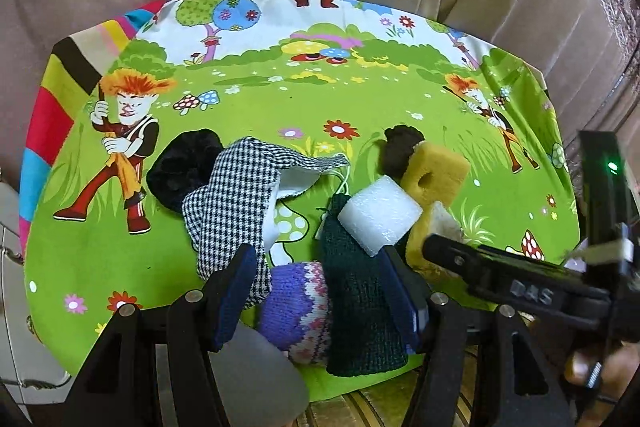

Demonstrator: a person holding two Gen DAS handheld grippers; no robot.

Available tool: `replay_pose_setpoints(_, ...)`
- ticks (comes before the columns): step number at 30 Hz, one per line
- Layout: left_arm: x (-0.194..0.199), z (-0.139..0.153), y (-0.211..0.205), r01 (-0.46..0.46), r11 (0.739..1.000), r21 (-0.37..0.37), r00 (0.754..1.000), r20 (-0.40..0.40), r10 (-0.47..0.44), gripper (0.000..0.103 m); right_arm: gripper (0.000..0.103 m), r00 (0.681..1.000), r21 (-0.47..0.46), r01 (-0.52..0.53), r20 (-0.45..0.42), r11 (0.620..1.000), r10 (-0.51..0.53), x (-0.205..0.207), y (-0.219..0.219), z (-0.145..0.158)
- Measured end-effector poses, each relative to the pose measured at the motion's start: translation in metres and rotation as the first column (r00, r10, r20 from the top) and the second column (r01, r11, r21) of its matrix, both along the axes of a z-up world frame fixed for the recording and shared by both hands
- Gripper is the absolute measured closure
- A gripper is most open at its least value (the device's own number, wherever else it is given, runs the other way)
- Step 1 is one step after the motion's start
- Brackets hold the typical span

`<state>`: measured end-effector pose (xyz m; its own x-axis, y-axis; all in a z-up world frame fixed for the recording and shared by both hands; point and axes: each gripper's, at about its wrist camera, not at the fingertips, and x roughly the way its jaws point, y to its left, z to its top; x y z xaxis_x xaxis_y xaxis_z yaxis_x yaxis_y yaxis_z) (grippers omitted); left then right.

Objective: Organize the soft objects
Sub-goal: 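Grasp the white foam block with the left tool while the right grasps the yellow sponge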

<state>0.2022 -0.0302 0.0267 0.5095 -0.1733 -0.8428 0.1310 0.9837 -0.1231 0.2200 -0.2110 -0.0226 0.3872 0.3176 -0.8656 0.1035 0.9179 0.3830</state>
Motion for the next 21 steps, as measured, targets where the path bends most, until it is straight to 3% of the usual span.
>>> replay_pose_setpoints(5, 0.001, -0.002, -0.004, 0.026, 1.000, -0.003, 1.000, -0.004, -0.026, 0.040, 0.024, 1.000, -0.020, -0.016, -0.003, 1.000, 0.016, 0.005, 0.001, -0.010)
replay_pose_setpoints(10, 0.003, -0.006, -0.009, 0.036, 0.999, -0.005, 0.999, -0.017, -0.036, 0.040, 0.043, 0.996, -0.022, -0.083, 0.009, 0.996, 0.083, 0.002, 0.006, -0.012)
replay_pose_setpoints(13, 0.004, -0.007, -0.015, 0.059, 0.998, 0.004, 0.998, -0.018, -0.059, 0.039, 0.050, 0.992, -0.063, -0.113, 0.043, 0.992, 0.116, -0.004, 0.007, -0.005)
replay_pose_setpoints(18, 0.011, -0.013, -0.026, 0.089, 0.996, 0.017, 0.996, -0.032, -0.088, 0.039, 0.057, 0.985, -0.111, -0.140, 0.089, 0.984, 0.150, -0.015, 0.003, 0.007)
replay_pose_setpoints(21, 0.016, -0.018, -0.034, 0.117, 0.993, 0.025, 0.992, -0.047, -0.116, 0.039, 0.057, 0.987, -0.082, -0.127, 0.085, 0.989, 0.134, -0.020, -0.006, 0.007)
